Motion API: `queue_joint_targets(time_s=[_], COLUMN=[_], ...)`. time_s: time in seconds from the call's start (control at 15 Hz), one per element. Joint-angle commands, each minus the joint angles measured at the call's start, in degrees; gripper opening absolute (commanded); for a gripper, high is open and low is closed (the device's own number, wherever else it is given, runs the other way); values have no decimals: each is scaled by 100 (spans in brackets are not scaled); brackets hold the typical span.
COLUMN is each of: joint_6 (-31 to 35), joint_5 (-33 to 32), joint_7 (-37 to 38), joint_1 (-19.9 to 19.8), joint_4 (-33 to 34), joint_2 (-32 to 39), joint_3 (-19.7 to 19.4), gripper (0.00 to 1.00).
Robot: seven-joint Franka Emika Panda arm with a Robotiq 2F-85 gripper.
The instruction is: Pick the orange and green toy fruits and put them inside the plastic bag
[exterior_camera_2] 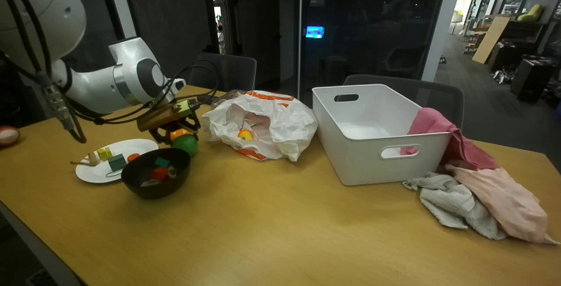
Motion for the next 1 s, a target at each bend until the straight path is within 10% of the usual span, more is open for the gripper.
queue_joint_targets(time_s=[0.0,0.33,0.93], joint_6=[60,172,269], joint_5=[60,-58,-2418], joint_7=[-208,-172,1182], joint_1=[-14,84,121], joint_4=[117,86,936], joint_2=[22,-370,-443], joint_3=[21,92,-336], gripper=[53,53,53])
